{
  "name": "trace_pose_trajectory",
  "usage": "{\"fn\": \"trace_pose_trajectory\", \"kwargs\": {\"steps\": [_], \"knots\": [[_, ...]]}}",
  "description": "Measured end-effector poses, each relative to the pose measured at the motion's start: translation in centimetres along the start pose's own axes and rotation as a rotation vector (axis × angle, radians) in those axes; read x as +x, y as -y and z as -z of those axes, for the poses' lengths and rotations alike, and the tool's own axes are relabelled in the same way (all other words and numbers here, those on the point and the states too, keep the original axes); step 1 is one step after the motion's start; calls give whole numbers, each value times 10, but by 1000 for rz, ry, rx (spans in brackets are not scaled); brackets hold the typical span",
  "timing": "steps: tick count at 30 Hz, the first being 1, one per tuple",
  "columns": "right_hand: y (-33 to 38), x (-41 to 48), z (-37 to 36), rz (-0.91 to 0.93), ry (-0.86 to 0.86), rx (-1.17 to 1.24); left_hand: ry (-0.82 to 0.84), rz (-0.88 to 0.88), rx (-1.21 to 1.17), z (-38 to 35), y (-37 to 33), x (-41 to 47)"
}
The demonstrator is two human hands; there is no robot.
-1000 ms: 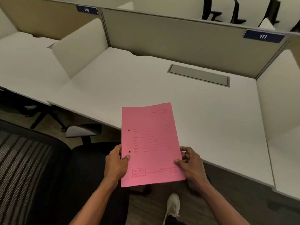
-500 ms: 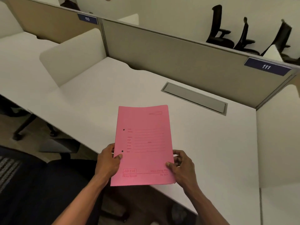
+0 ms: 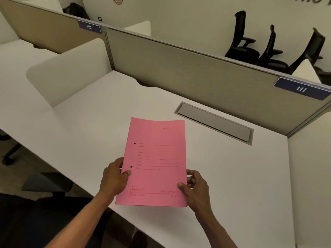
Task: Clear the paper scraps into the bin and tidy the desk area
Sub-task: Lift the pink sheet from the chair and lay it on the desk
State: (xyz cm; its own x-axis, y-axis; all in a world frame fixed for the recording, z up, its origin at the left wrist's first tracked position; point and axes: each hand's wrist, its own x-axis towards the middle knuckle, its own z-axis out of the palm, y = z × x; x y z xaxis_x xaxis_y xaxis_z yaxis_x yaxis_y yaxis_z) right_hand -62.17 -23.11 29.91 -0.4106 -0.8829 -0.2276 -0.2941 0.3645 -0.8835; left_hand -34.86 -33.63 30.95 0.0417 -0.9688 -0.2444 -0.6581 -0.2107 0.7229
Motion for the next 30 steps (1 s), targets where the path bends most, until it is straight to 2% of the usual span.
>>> {"fn": "trace_pose_trajectory", "kwargs": {"steps": [9,19,30], "knots": [[33,105,-30,-38,-72,41,33,-49,76,3,-37,124],[74,225,-91,-123,-80,52,91,-69,144,15,-57,285],[80,339,-132,-216,-87,21,123,-133,250,-17,-83,438]]}}
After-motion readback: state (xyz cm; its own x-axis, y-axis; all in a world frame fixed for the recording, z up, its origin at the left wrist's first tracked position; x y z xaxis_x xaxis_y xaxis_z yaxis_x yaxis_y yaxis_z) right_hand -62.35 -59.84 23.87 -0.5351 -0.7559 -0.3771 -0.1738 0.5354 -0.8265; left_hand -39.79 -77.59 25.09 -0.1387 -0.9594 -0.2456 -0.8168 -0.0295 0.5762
